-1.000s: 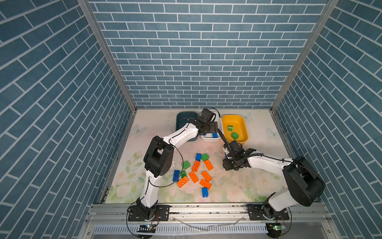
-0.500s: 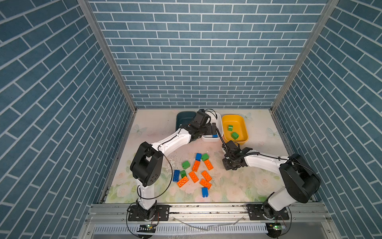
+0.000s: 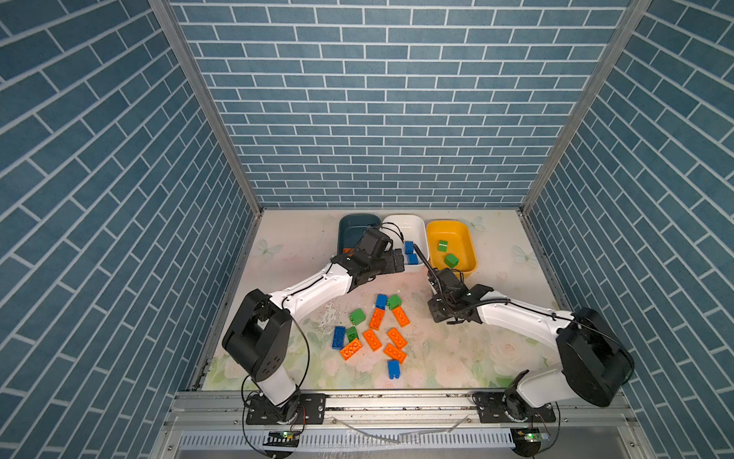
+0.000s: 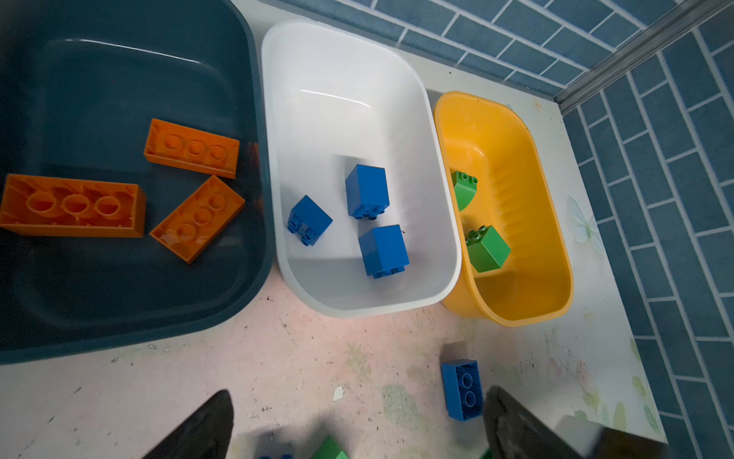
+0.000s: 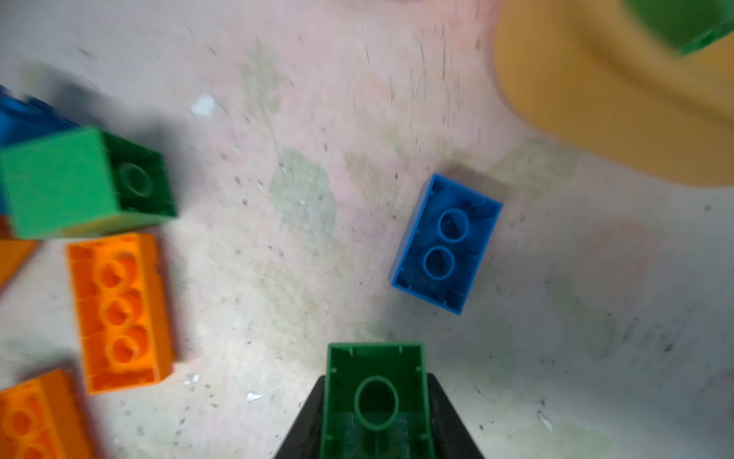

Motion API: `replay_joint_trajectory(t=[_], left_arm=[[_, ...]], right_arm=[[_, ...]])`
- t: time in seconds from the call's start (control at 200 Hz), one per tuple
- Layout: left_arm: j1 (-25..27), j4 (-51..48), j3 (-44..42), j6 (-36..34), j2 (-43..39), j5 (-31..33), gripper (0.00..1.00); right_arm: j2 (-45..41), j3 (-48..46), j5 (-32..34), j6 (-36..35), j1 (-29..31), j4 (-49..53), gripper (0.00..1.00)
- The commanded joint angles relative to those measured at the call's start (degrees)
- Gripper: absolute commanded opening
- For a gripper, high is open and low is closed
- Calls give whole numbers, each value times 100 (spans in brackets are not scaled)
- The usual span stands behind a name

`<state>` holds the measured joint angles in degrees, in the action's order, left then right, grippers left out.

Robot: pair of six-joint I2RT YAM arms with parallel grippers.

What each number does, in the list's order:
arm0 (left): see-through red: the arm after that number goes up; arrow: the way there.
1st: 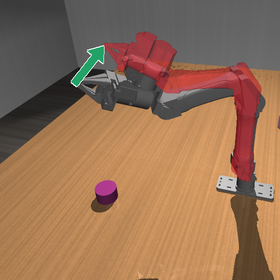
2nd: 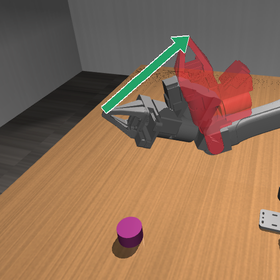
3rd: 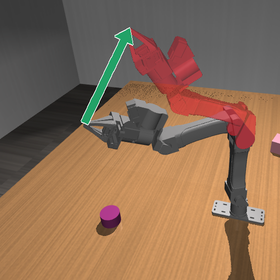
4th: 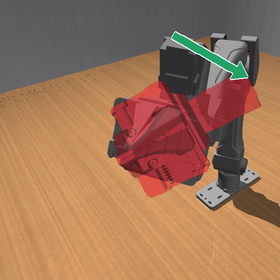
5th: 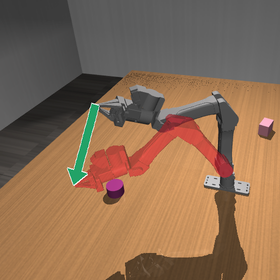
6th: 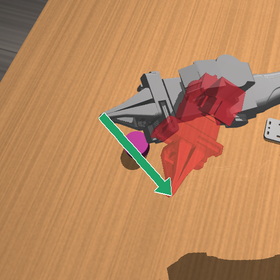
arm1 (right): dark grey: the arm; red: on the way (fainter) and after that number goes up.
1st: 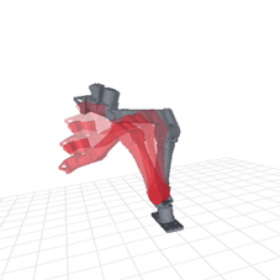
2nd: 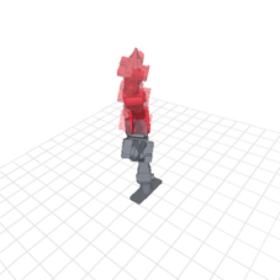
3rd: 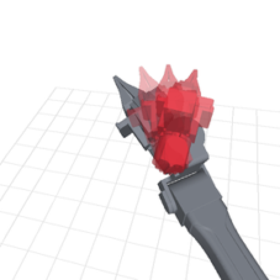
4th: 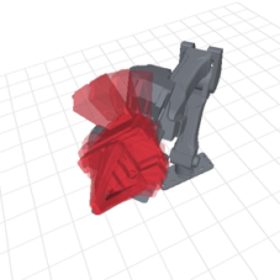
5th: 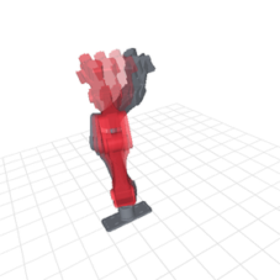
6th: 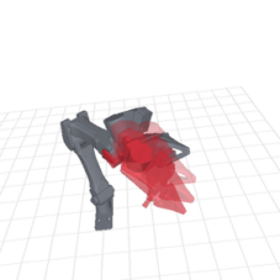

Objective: Sort the legos into containers by color
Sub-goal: 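Grasp the green brick and carry it into the yellow tub with the right gripper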

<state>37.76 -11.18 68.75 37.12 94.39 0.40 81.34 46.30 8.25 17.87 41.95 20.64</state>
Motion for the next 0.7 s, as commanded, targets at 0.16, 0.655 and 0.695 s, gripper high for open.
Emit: replay_joint_trajectory(t=[0.16, 0.655, 0.695], left_arm=[[21, -238, -8, 118, -166, 306, 99], [25, -575, -161, 119, -412, 485, 99], [21, -611, -154, 126, -388, 478, 99]], right_arm=[[-603, 113, -419, -305, -858, -850, 29], [450, 1373, -745, -787, -2017, -699, 30], [667, 1555, -697, -770, -2094, -639, 31]])
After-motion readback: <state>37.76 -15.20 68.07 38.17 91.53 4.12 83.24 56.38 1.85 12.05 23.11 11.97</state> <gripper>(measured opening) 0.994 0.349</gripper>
